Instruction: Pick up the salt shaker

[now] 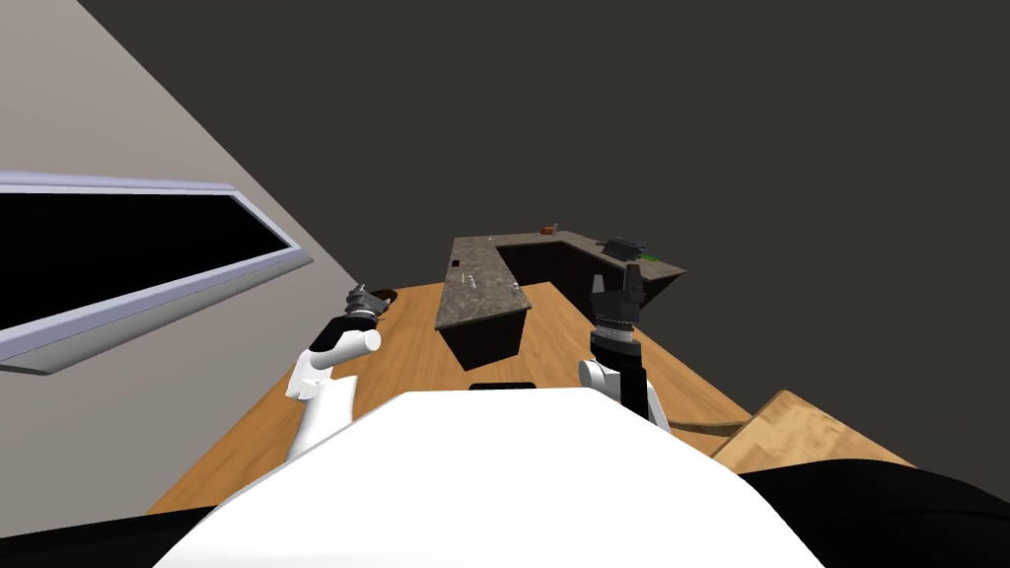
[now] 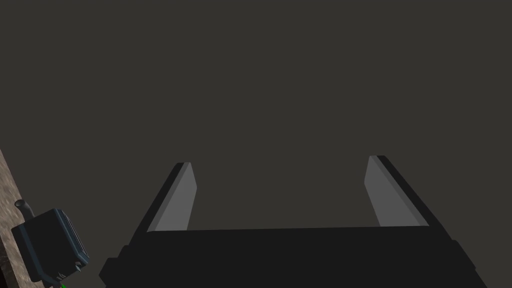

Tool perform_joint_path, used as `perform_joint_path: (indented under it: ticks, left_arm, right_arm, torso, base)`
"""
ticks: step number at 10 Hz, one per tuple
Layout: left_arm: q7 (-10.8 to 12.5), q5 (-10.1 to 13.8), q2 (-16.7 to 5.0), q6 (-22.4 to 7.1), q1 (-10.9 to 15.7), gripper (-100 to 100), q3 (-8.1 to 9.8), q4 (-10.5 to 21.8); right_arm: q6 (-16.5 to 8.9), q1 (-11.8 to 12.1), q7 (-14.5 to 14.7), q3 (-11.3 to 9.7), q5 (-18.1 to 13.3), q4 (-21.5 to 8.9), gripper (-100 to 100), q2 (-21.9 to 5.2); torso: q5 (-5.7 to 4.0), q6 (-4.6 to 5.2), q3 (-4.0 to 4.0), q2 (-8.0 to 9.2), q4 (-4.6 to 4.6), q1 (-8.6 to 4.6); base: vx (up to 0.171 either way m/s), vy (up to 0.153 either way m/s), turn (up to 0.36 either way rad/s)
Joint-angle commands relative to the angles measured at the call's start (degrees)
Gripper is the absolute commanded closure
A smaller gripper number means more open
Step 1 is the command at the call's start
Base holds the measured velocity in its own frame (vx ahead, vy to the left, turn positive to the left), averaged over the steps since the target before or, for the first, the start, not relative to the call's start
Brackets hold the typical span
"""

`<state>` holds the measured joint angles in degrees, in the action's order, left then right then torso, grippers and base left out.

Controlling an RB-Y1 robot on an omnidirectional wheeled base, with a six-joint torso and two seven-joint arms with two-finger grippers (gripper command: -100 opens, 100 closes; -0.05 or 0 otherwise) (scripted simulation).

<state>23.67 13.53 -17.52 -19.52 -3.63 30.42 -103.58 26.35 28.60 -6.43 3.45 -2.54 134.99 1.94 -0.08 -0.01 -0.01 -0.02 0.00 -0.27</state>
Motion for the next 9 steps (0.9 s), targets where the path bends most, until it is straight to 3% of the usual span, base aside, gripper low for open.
perform_joint_path:
  ticks: [1, 4, 5, 6, 9]
  left_arm:
    - [1.61, 1.46, -1.29, -2.86, 1.47, -100, 1.58, 2.34]
    - [2.90, 2.57, -2.29, -6.09, 3.00, -100, 2.81, 4.63]
    - [4.21, 3.73, -3.34, -8.19, 4.50, -100, 3.94, 7.03]
    - [4.21, 3.73, -3.34, -8.74, 4.50, -100, 3.94, 7.03]
    - [6.89, 6.18, -5.52, -13.78, 7.44, -100, 5.90, 11.58]
  right_arm:
    - [0.00, 0.00, 0.00, 0.00, 0.00, 0.00, 0, 0.00]
    - [0.00, 0.00, 0.00, 0.00, 0.00, 0.00, 0, 0.00]
    - [0.00, 0.00, 0.00, 0.00, 0.00, 0.00, 0, 0.00]
    - [0.00, 0.00, 0.00, 0.00, 0.00, 0.00, 0, 0.00]
    - [0.00, 0.00, 0.00, 0.00, 0.00, 0.00, 0, 0.00]
  torso:
    - [0.00, 0.00, 0.00, 0.00, 0.00, 0.00]
    - [0.00, 0.03, -0.02, -0.04, -0.01, -0.03]
    - [0.00, 0.01, -0.03, -0.04, -0.01, -0.01]
    - [0.00, 0.02, -0.03, -0.05, -0.01, -0.01]
    - [-0.01, 0.01, -0.07, -0.11, -0.03, -0.04]
  base:
    - [0.010, -0.080, -0.047]
    - [0.007, -0.076, -0.038]
    - [0.009, -0.075, -0.067]
    - [0.022, -0.068, -0.047]
    - [0.030, -0.086, -0.068]
